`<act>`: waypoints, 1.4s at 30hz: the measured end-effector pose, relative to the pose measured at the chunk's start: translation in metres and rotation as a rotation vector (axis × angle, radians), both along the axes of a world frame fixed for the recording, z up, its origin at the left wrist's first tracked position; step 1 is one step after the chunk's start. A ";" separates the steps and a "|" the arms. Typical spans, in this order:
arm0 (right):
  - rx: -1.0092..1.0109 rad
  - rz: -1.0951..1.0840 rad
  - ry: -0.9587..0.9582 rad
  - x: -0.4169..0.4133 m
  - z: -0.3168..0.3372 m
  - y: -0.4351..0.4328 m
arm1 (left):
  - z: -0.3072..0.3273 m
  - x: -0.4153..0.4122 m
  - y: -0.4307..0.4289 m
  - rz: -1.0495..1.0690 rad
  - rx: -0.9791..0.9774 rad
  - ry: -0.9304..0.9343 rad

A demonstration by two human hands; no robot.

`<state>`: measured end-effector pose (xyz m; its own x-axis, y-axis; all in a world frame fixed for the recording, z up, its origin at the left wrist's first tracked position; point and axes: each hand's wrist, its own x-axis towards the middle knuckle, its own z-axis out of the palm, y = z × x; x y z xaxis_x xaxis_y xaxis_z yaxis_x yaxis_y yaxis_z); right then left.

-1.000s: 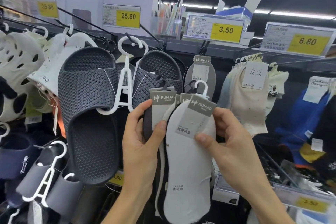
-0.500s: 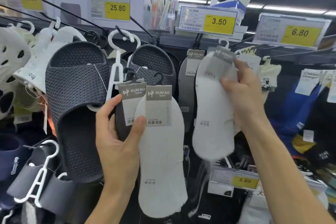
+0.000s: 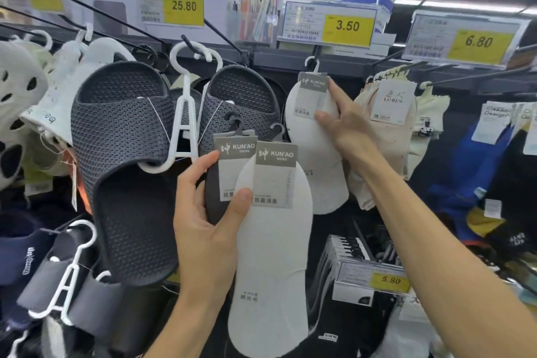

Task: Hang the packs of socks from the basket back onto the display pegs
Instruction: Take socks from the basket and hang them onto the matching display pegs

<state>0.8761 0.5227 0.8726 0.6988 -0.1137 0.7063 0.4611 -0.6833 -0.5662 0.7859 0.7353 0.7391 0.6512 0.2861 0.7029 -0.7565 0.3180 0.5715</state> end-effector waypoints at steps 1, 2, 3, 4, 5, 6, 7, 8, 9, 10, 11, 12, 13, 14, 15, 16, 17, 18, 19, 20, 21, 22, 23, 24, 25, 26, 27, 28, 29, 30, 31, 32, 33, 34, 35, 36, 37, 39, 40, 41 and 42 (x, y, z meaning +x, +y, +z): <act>-0.002 -0.008 0.023 -0.004 0.000 0.001 | 0.000 0.000 -0.001 -0.001 0.009 -0.003; -0.025 -0.046 0.017 -0.009 -0.001 0.003 | 0.000 0.000 -0.002 -0.004 0.014 -0.005; -0.054 -0.127 -0.028 -0.017 -0.003 0.006 | 0.000 0.000 -0.003 -0.006 0.016 -0.008; -0.068 -0.204 -0.117 -0.027 -0.009 0.010 | 0.000 0.001 -0.004 -0.008 0.016 -0.010; -0.055 -0.214 -0.236 -0.039 -0.016 0.015 | 0.000 0.001 -0.004 -0.008 0.012 -0.011; -0.029 -0.156 -0.337 -0.054 -0.025 0.022 | -0.001 0.001 -0.004 -0.009 0.003 -0.012; -0.005 -0.064 -0.373 -0.070 -0.035 0.028 | -0.001 0.002 -0.004 -0.011 -0.007 -0.016; 0.016 0.045 -0.325 -0.086 -0.046 0.036 | -0.001 0.003 -0.005 -0.013 -0.017 -0.022; 0.036 0.157 -0.222 -0.101 -0.055 0.043 | -0.001 0.004 -0.006 -0.013 -0.023 -0.026; 0.048 0.246 -0.115 -0.111 -0.063 0.049 | -0.001 0.004 -0.007 -0.013 -0.026 -0.026; 0.054 0.308 -0.037 -0.117 -0.069 0.052 | -0.001 0.005 -0.009 -0.016 -0.026 -0.021; 0.074 0.346 0.012 -0.119 -0.074 0.052 | -0.001 0.006 -0.011 -0.024 -0.024 -0.011; 0.112 0.367 0.040 -0.119 -0.076 0.051 | -0.001 0.006 -0.012 -0.032 -0.021 -0.001; 0.156 0.377 0.050 -0.119 -0.076 0.049 | -0.002 0.007 -0.013 -0.037 -0.019 0.008; 0.190 0.377 0.048 -0.118 -0.075 0.045 | -0.002 0.008 -0.014 -0.042 -0.016 0.015; 0.212 0.377 0.040 -0.118 -0.074 0.042 | -0.003 0.009 -0.014 -0.054 -0.012 0.019; 0.224 0.382 0.031 -0.118 -0.074 0.040 | -0.003 0.009 -0.015 -0.073 -0.011 0.021; 0.229 0.393 0.025 -0.118 -0.074 0.038 | -0.003 0.010 -0.015 -0.095 -0.016 0.022; 0.231 0.406 0.021 -0.119 -0.074 0.037 | -0.002 0.010 -0.016 -0.113 -0.022 0.022; 0.231 0.415 0.016 -0.119 -0.074 0.037 | -0.001 0.009 -0.017 -0.123 -0.025 0.015; 0.231 0.416 0.010 -0.120 -0.074 0.036 | 0.000 0.008 -0.018 -0.123 -0.023 0.001; 0.230 0.414 0.001 -0.120 -0.074 0.036 | 0.001 0.007 -0.019 -0.111 -0.019 -0.015; 0.233 0.409 -0.010 -0.120 -0.074 0.036 | 0.002 0.006 -0.019 -0.095 -0.016 -0.029; 0.237 0.403 -0.021 -0.121 -0.075 0.036 | 0.002 0.005 -0.020 -0.080 -0.018 -0.035; 0.240 0.390 -0.033 -0.121 -0.076 0.037 | 0.002 0.005 -0.021 -0.077 -0.026 -0.033; 0.236 0.372 -0.048 -0.121 -0.077 0.037 | 0.002 0.005 -0.022 -0.075 -0.035 -0.029; 0.222 0.352 -0.063 -0.121 -0.078 0.037 | 0.002 0.005 -0.023 -0.063 -0.038 -0.025; 0.204 0.334 -0.076 -0.121 -0.080 0.037 | 0.002 0.004 -0.024 -0.047 -0.034 -0.022; 0.184 0.322 -0.088 -0.121 -0.081 0.037 | 0.003 0.004 -0.025 -0.033 -0.030 -0.018; 0.160 0.312 -0.100 -0.120 -0.082 0.038 | 0.003 0.003 -0.026 -0.027 -0.031 -0.016; 0.131 0.303 -0.111 -0.119 -0.083 0.038 | 0.004 0.003 -0.027 -0.020 -0.032 -0.018; 0.104 0.296 -0.118 -0.119 -0.084 0.038 | 0.004 0.002 -0.028 -0.006 -0.027 -0.024; 0.087 0.296 -0.119 -0.118 -0.085 0.039 | 0.005 0.001 -0.028 0.011 -0.015 -0.031; 0.080 0.304 -0.119 -0.117 -0.085 0.039 | 0.006 0.000 -0.029 0.020 0.001 -0.036; 0.082 0.319 -0.117 -0.116 -0.086 0.039 | 0.006 -0.001 -0.030 0.019 0.017 -0.041; 0.095 0.339 -0.113 -0.116 -0.086 0.038 | 0.006 -0.002 -0.030 0.009 0.033 -0.045; 0.120 0.365 -0.104 -0.115 -0.086 0.037 | 0.006 -0.002 -0.030 -0.003 0.048 -0.046; 0.201 0.437 -0.071 -0.114 -0.085 0.035 | 0.006 -0.001 -0.031 -0.019 0.068 -0.044; 0.243 0.482 -0.050 -0.113 -0.084 0.033 | 0.007 -0.001 -0.031 -0.018 0.073 -0.043; 0.279 0.523 -0.029 -0.112 -0.084 0.031 | 0.007 0.000 -0.031 -0.015 0.073 -0.046; 0.311 0.554 -0.010 -0.111 -0.084 0.029 | 0.008 0.000 -0.031 -0.013 0.068 -0.053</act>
